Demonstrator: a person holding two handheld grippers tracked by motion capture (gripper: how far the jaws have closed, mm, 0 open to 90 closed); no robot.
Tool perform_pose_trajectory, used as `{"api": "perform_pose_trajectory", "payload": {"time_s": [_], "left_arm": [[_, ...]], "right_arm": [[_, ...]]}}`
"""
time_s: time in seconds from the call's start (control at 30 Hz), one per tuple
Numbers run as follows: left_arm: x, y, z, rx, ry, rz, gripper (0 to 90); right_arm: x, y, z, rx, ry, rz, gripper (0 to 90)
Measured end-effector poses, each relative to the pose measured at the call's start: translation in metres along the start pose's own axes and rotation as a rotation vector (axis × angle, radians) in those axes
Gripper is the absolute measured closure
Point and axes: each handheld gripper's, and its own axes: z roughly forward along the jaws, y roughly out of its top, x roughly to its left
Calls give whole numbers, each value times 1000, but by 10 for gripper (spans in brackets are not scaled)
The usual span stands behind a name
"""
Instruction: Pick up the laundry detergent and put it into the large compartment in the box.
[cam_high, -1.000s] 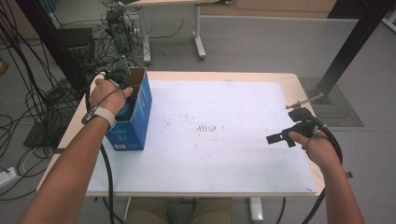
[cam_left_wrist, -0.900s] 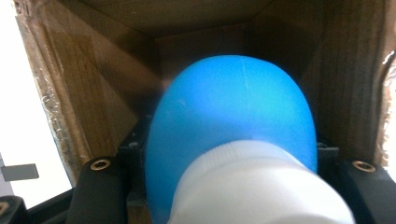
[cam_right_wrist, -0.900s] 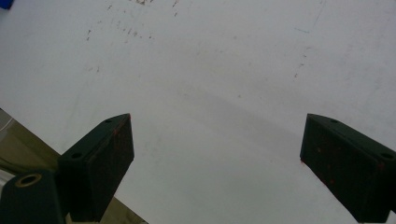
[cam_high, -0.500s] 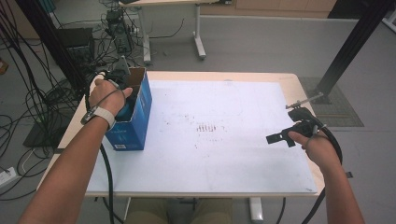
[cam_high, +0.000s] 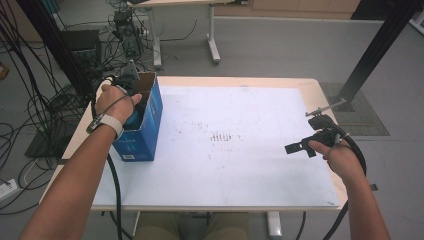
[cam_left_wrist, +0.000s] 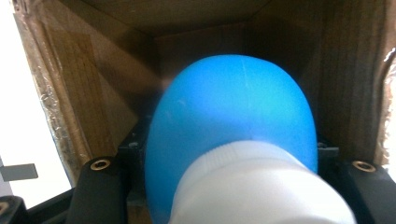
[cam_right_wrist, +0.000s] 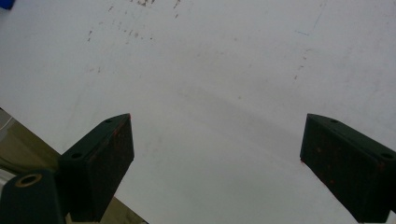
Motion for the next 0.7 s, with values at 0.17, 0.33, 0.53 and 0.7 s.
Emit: {"api": "perform_pose_trajectory", "payload": {"time_s": [0.17, 0.33, 0.53, 0.7], "left_arm": [[0, 0, 0, 1, 0, 0, 374], [0, -1, 0, -2, 0, 0, 374], [-1, -1, 0, -2, 1, 0, 374], [0, -1, 0, -3, -1, 2, 374]], "right_arm": [[0, 0, -1, -1, 0, -2, 97], [0, -1, -1, -2, -1, -2, 98], [0, -1, -2, -2, -1, 1, 97], [1, -2, -3, -4, -3, 2, 97]]}}
